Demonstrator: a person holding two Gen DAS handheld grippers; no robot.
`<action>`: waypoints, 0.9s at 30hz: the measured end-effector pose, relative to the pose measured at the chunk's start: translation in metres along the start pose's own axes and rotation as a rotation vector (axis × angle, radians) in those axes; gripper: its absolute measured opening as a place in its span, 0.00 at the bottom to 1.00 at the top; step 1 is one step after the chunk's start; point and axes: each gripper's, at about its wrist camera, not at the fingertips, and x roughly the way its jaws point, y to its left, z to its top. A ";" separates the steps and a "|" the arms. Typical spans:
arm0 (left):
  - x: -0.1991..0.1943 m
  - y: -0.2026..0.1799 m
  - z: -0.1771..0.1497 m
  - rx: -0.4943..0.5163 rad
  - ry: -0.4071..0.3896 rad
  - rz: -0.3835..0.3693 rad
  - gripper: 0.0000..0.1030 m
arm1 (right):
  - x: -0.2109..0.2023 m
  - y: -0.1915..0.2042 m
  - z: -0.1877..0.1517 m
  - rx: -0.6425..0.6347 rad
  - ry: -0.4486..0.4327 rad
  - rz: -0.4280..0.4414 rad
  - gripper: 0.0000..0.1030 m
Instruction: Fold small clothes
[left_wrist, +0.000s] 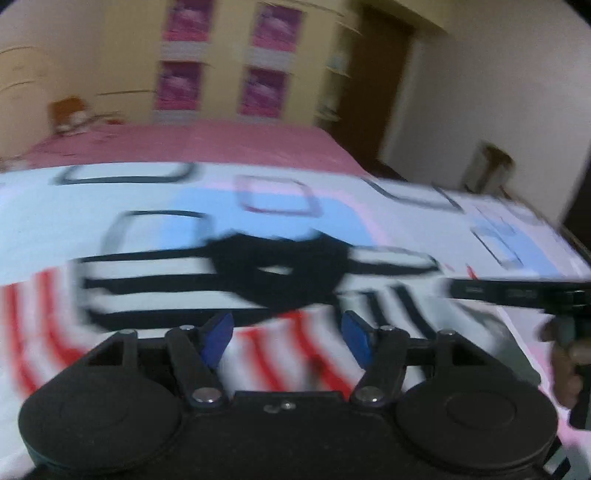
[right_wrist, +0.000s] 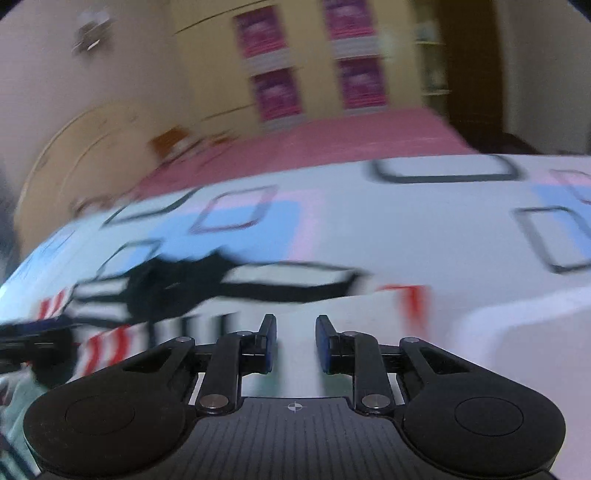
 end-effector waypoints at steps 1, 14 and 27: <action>0.010 -0.010 0.000 0.030 0.020 0.000 0.61 | 0.007 0.012 -0.001 -0.042 0.019 0.022 0.24; 0.022 0.010 -0.011 0.092 0.094 0.077 0.60 | 0.024 -0.083 0.006 0.108 0.066 -0.173 0.23; 0.002 -0.017 -0.020 0.135 0.090 0.019 0.63 | -0.015 -0.028 -0.017 0.028 0.083 -0.176 0.23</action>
